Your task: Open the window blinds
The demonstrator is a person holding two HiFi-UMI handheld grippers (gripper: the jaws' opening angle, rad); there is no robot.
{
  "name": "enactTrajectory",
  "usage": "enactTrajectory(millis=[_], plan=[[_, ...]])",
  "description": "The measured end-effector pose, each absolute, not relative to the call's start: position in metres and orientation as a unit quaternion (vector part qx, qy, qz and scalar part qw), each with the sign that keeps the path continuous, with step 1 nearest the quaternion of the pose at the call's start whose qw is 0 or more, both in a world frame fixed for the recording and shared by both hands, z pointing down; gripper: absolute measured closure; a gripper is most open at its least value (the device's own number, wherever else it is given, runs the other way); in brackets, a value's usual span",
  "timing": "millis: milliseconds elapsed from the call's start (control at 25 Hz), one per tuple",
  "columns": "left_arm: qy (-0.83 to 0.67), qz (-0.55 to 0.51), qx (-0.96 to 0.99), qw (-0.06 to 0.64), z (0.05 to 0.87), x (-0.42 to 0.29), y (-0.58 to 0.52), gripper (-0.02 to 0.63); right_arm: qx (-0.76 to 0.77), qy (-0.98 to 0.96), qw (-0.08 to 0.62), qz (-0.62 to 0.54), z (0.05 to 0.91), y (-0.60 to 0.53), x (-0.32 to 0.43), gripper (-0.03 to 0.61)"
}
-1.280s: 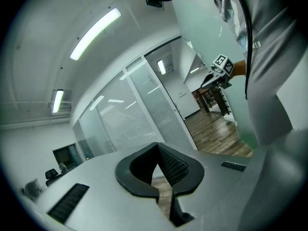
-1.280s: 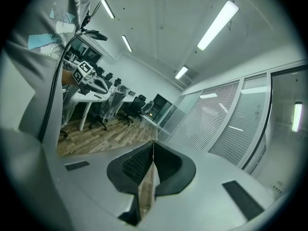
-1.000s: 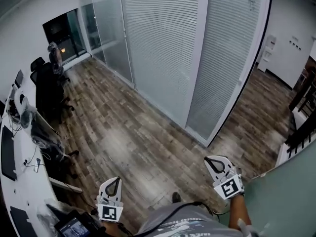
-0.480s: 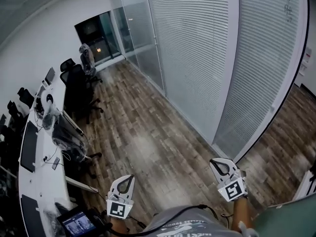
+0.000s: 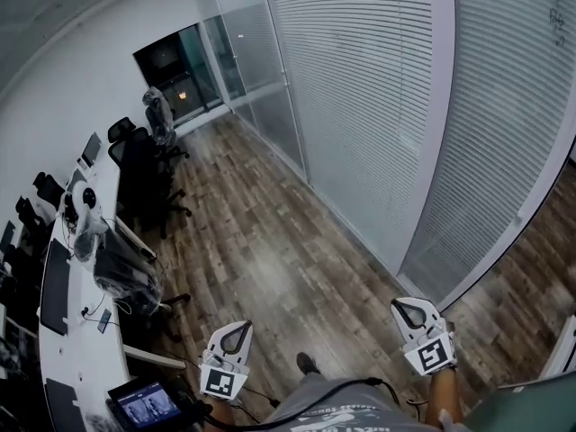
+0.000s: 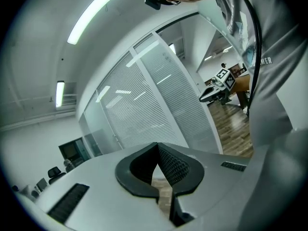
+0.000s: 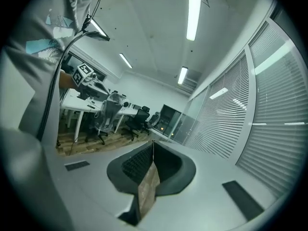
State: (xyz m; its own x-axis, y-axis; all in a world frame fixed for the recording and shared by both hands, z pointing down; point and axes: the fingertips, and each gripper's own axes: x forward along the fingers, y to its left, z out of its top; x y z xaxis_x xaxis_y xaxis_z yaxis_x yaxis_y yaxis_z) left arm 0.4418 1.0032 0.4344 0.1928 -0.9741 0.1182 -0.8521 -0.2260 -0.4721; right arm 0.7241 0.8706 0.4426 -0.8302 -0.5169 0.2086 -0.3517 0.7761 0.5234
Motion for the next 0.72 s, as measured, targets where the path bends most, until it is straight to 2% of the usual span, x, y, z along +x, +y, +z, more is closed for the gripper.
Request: enactTrajectory(millis=[600,720], plan=[[0.585,-0.177,-0.768,0.191,0.434,0.24,0.817,0.612,0.26,-0.909,0.193,-0.263,0.425,0.707,0.534,0.575],[0.6,-0.16,-0.767,0.16,0.444,0.209,0.801,0.612,0.246,-0.912,0.197,-0.263,0.425,0.68,0.501,0.577]])
